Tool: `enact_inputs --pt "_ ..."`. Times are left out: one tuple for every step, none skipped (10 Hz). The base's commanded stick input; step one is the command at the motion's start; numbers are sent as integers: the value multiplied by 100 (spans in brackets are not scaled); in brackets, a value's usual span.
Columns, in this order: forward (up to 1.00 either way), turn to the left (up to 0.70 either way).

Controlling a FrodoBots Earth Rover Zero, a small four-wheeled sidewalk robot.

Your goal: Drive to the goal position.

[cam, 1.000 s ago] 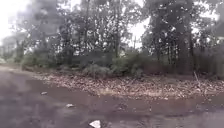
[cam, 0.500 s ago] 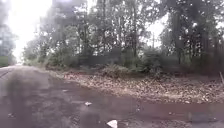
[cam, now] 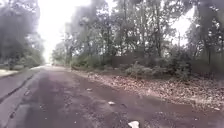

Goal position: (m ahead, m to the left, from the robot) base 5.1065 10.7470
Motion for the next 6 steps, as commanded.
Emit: enact_inputs --pt "0 0" --pt "0 0" --pt "0 0" --pt "0 0" --pt "0 0" --pt "0 0"
